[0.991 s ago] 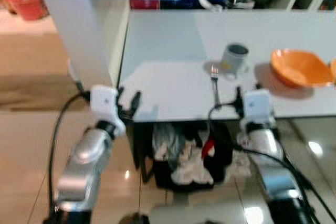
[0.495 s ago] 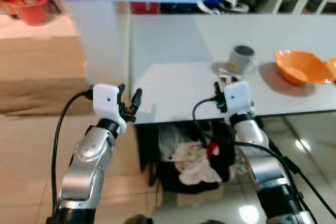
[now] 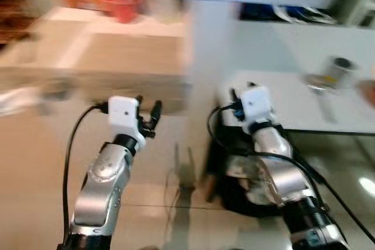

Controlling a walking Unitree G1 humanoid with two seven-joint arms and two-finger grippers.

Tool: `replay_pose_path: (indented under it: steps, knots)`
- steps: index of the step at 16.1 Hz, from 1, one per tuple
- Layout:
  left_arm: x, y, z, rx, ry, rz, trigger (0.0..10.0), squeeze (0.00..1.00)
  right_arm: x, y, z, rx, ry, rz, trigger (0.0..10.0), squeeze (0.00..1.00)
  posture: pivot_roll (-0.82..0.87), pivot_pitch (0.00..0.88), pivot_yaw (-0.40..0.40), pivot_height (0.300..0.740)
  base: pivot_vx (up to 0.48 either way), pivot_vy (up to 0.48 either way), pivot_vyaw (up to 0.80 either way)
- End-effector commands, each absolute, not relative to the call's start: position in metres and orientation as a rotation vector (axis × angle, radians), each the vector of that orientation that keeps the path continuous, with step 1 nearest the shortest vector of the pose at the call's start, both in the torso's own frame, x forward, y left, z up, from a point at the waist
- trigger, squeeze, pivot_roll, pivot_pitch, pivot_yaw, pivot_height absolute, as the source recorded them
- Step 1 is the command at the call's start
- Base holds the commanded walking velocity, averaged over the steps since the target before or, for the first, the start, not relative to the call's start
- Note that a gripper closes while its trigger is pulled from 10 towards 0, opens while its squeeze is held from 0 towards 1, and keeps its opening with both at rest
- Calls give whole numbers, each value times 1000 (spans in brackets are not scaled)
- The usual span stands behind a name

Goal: Setting the table

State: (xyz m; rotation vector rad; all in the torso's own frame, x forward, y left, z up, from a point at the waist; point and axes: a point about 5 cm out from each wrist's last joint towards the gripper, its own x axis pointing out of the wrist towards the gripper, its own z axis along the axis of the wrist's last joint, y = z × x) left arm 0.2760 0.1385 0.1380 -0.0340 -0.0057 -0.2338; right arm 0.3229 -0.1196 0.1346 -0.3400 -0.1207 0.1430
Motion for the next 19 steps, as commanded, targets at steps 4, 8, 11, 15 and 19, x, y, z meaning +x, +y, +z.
replay_pose_path:
  steps: [4,8,11,15,19]
  knots:
    - [276,129,141,-31,-20,-257,10000,0,323,-130,128,-346,-86,142,10000,0,21,0,-13,740,0,480,0]
    - [279,130,143,81,-30,-246,10000,0,324,-127,127,-353,-84,150,10000,0,29,0,-15,740,0,360,0]
    - [280,128,149,77,-56,-270,10000,1000,324,-125,126,-349,-81,156,10000,0,30,0,-11,740,0,0,0]
    - [281,126,145,99,-35,-283,10000,1000,324,-125,125,-351,-78,150,10000,0,28,0,-10,740,0,0,0]
    - [283,125,147,80,-36,-286,10000,0,326,-126,130,-354,-112,125,10000,0,29,0,-9,740,0,0,0]
